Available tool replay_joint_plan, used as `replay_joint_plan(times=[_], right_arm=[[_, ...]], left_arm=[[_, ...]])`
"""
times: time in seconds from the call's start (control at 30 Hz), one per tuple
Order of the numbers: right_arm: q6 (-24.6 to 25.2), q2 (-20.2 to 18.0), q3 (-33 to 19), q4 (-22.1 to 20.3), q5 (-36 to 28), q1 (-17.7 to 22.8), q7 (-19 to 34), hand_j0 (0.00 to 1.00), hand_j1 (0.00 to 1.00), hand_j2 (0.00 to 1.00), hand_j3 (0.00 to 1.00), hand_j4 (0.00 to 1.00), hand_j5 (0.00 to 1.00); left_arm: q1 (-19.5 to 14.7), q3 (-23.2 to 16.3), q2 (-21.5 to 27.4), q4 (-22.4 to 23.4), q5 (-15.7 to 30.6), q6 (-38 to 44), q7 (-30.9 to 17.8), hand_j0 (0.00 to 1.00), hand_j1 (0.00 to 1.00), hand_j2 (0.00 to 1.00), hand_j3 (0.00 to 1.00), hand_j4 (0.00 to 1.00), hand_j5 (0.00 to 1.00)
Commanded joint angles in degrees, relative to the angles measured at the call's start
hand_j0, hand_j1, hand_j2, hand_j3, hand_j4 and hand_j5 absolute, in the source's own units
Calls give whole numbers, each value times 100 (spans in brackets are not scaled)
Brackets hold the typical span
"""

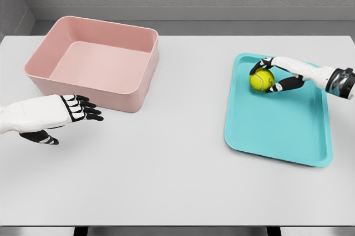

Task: Put the tennis from the blue tray into the pink basket with both arms

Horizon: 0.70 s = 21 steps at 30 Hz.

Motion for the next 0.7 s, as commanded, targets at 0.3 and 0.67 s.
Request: replay_joint_plan(times=[0.3, 0.67], right_arm=[[16, -180, 1169, -3988, -964, 44, -2, 54, 54, 54, 54, 54, 54], [16, 742, 2328, -2486, -323, -211, -2, 54, 54, 54, 54, 54, 54]], left_arm=[[0, 4, 7, 0, 36, 5, 1, 100, 100, 100, 100, 100, 100], [0, 4, 7, 0, 36, 5, 1, 100, 100, 100, 100, 100, 100]])
